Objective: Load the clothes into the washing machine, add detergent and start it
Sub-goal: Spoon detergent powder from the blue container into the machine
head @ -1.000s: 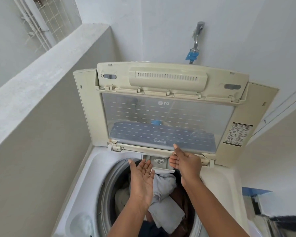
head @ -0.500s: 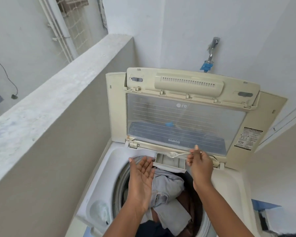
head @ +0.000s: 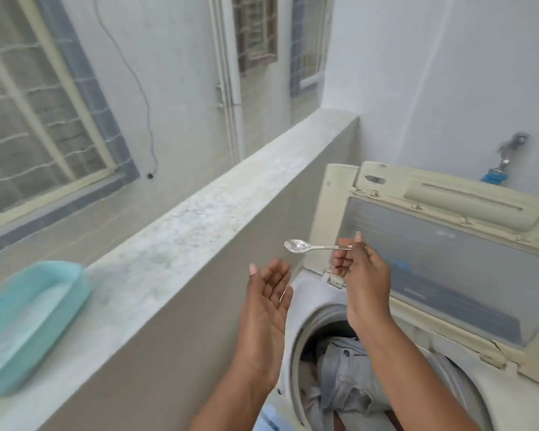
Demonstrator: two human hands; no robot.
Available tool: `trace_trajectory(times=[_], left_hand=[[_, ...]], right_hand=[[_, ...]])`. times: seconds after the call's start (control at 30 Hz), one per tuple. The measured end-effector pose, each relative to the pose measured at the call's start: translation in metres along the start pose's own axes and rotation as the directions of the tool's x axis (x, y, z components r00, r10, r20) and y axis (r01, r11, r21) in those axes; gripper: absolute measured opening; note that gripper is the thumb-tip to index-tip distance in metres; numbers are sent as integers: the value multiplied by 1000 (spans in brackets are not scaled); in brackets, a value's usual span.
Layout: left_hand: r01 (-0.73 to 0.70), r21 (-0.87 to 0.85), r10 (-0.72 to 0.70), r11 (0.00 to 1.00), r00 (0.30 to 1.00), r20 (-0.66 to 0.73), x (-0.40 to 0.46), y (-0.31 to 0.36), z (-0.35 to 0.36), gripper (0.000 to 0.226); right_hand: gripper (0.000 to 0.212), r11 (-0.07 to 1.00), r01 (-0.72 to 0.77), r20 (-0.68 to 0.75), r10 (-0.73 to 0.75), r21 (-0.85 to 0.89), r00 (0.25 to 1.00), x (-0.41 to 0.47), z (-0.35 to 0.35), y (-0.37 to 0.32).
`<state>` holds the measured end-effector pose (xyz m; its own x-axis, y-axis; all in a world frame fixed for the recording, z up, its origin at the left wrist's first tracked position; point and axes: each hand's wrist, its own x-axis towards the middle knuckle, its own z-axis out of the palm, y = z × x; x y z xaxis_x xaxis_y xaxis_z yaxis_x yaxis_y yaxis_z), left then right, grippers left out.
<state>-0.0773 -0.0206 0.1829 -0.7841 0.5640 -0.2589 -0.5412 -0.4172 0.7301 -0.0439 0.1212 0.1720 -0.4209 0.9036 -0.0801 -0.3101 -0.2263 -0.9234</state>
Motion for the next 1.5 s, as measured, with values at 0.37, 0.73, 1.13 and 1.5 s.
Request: trace_trajectory(times=[0.37, 0.73, 1.13, 1.5], left_hand=[[-670, 620, 747, 408, 635, 195, -98, 135, -54, 30], [-184, 983, 877, 25, 476, 67, -121, 201, -191, 50], [-124, 975, 756, 186, 651, -61, -110, 179, -221, 112], [-136, 967, 742, 213, 667, -70, -108, 181, -226, 132]], right_hand=[[31, 989, -124, 479, 69, 85, 875, -99, 148, -11], [15, 983, 79, 735, 68, -163, 675, -173, 220, 39], [17, 895, 351, 707, -59, -274, 704, -168, 235, 66], [22, 919, 236, 820, 139, -315, 555, -189, 229, 56]])
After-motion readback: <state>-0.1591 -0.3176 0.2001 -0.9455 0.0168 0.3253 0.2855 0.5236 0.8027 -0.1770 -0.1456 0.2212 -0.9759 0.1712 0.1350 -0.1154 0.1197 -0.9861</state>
